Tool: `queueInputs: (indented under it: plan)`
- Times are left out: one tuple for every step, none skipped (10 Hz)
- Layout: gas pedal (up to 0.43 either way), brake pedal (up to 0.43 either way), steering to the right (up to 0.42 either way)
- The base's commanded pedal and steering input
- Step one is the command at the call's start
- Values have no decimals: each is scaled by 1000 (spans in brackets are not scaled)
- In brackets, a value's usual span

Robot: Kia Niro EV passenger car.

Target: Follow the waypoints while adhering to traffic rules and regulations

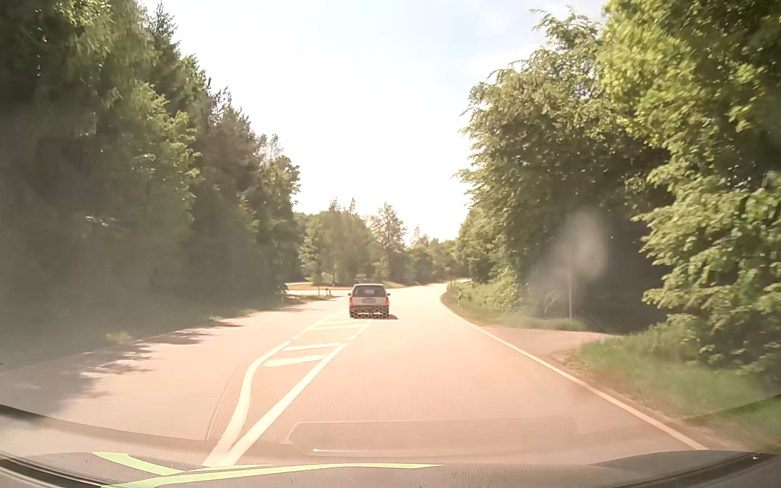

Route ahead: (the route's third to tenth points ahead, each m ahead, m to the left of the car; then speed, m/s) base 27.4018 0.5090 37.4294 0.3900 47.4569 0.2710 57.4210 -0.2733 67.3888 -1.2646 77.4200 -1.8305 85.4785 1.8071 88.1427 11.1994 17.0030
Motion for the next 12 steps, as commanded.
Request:
queueInputs:
  plan:
    - [0,207,-1]
    - [0,213,-1]
    - [0,213,0]
    - [0,213,0]
    - [0,213,0]
    - [0,213,0]
    - [0,213,0]
    - [0,213,0]
    - [0,220,-1]
    - [0,220,-1]
    - [0,220,-3]
    - [0,220,-3]
